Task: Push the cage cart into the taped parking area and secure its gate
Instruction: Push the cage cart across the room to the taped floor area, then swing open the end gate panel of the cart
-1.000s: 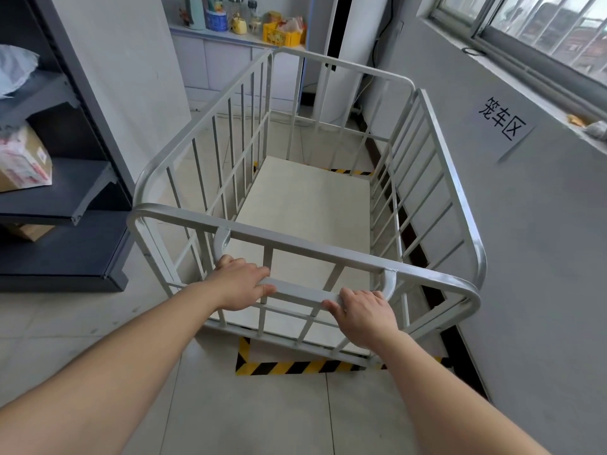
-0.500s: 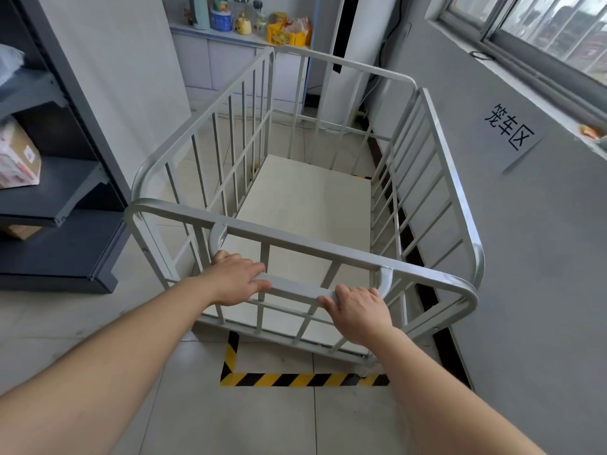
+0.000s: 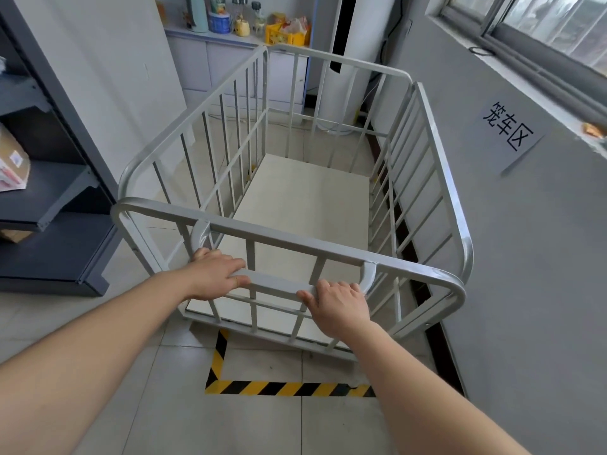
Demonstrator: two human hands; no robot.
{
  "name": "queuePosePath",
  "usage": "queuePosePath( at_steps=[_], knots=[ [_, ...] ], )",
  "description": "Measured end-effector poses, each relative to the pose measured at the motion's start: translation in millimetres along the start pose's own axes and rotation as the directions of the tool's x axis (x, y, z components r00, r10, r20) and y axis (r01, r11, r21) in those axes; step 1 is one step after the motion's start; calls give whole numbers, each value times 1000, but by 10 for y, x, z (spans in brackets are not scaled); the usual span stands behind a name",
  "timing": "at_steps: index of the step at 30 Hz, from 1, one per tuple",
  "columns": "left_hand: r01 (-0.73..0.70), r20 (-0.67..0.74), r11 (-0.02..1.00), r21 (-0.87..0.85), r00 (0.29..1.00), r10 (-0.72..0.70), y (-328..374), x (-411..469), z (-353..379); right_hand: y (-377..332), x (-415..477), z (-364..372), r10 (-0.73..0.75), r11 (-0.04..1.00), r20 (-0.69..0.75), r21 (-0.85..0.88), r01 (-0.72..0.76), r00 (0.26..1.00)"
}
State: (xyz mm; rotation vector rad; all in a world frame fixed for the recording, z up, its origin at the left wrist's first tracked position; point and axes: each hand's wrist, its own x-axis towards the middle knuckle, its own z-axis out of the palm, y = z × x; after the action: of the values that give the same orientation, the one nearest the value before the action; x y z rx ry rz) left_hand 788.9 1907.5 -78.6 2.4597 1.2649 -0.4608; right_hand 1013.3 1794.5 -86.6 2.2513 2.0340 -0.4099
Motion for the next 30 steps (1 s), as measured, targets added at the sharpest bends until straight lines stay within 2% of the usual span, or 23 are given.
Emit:
queuePosePath(
  at_steps=[5, 8, 11, 14, 16, 18, 21, 24, 27, 29, 30],
  knots=[
    [39, 63, 998, 59, 997, -42, 110, 109, -166, 158, 75, -72, -39, 994, 87, 101, 30, 995],
    [23, 60, 999, -34, 998, -20, 230, 194, -341, 305, 90, -133, -106, 974, 86, 211, 86, 991],
    [-33, -61, 990, -139, 998, 25, 489, 390, -488, 453, 115, -220, -125, 949, 67, 299, 100, 990],
    [-103, -237, 988, -114, 969, 73, 829, 638, -548, 581, 143, -263, -143, 947, 70, 299, 116, 987],
    [-135, -298, 987, -82, 949, 105, 998, 815, -531, 632, 166, -272, -174, 945, 76, 295, 145, 982],
    [-124, -270, 992, -21, 956, 114, 1094, 975, -481, 662, 194, -285, -202, 939, 88, 300, 168, 975],
    [-75, -149, 993, 91, 985, 88, 1167, 1171, -411, 708, 247, -341, -241, 933, 131, 303, 193, 962],
    [-75, -91, 993, 89, 992, 84, 1180, 1310, -403, 771, 332, -404, -267, 930, 182, 305, 204, 946],
    [-91, -104, 994, 67, 990, 97, 1132, 1401, -371, 846, 439, -453, -314, 923, 224, 300, 241, 923],
    [-99, -127, 991, 85, 986, 109, 1114, 1429, -339, 921, 523, -495, -345, 911, 154, 292, 291, 926],
    [-97, -132, 991, 93, 985, 108, 1106, 1434, -326, 964, 559, -518, -353, 902, 69, 292, 320, 933]
  ],
)
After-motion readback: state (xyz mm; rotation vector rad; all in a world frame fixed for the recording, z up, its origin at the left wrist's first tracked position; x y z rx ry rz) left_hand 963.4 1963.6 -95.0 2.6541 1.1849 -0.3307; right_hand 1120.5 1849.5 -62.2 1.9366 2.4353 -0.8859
